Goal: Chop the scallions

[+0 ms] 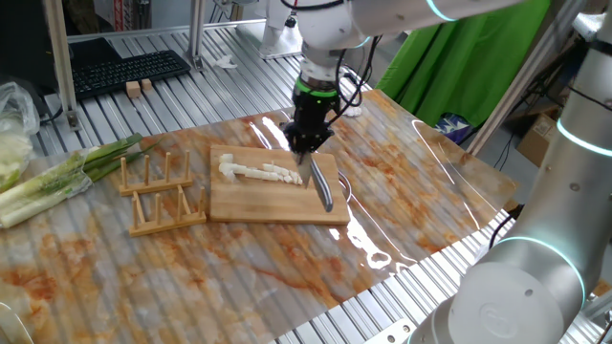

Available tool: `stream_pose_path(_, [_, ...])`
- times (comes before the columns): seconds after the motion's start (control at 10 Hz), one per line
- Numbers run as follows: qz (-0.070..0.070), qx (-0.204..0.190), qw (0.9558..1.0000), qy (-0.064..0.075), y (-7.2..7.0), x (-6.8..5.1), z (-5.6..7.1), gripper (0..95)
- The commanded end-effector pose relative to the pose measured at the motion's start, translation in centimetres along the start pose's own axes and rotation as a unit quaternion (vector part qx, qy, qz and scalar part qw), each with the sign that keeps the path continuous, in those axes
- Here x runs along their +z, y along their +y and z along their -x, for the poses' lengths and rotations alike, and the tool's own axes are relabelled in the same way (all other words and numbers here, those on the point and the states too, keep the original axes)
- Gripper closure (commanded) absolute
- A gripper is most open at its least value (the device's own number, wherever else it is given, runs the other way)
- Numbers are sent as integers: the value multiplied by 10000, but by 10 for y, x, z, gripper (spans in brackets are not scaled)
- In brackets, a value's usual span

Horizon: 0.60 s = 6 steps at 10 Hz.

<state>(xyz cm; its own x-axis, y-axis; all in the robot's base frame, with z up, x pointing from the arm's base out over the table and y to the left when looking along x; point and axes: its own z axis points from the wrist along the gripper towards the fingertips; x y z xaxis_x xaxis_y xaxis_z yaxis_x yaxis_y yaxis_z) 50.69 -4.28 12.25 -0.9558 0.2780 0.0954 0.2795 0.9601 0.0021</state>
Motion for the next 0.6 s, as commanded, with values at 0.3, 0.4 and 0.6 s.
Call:
stream_pose_path(0.3, [21,-40,10000,49,38,-21,-7,950])
stream_pose_path(0.4, [18,-24,10000,44,52,-24,-7,950])
stream_pose_path(0.6, [13,35,10000,44,70,-27,-6,950])
